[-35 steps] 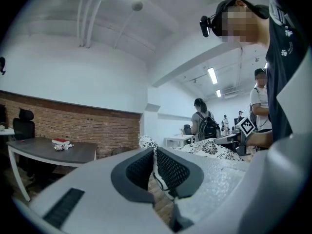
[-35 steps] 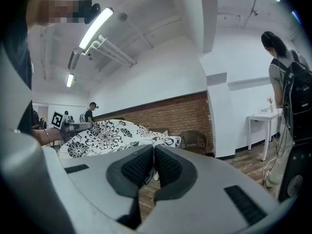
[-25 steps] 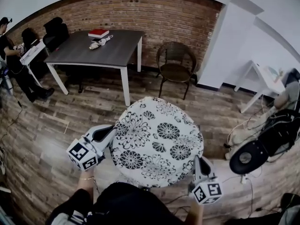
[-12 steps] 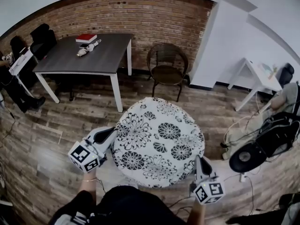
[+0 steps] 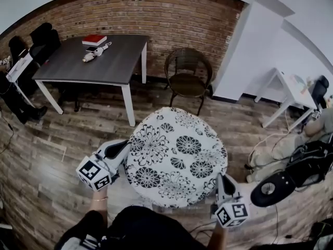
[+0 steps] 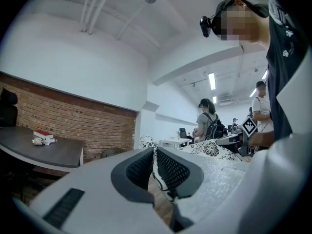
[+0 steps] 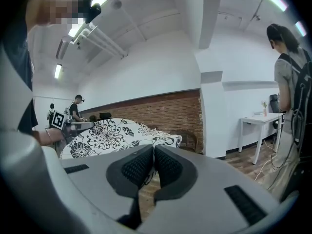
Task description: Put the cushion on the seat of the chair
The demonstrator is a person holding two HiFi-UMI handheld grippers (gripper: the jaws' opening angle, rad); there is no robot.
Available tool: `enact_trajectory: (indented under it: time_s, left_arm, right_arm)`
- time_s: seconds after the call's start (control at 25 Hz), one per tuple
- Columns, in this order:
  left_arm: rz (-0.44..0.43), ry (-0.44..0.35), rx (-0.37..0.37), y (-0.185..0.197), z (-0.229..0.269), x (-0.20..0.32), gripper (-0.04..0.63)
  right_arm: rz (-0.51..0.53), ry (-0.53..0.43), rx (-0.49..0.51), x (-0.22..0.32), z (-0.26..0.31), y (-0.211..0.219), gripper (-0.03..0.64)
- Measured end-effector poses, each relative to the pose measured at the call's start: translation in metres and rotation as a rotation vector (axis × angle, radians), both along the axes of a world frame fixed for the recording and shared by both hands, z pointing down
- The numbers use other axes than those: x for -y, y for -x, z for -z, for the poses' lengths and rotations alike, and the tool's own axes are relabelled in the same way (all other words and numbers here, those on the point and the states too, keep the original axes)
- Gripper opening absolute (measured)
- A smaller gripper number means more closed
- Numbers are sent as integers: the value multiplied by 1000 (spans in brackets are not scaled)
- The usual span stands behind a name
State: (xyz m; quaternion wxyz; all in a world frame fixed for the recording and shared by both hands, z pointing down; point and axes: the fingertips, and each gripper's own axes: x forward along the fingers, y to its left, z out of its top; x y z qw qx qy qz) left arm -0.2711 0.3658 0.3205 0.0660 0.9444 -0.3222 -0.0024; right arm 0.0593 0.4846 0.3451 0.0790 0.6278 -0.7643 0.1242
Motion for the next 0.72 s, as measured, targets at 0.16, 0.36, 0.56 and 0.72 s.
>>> enact_trajectory:
  time_s: [0.16,0.36,0.56,0.72]
  left_arm:
    - [13,12,7,8,15,-13,20]
    - [22,19,-1,11,16,-13,20]
    - [11,20,-20,11,5,-8,20]
    - [-2,16,-32,13,-2,-6,20]
  right_arm:
    - [10,11,-3,-9,17,7,9]
    - [17,17,-11,-8,22,10,9]
    - [5,25,-28,-8,18,12,9]
    - [-6,23,-42,-10,18,18,10]
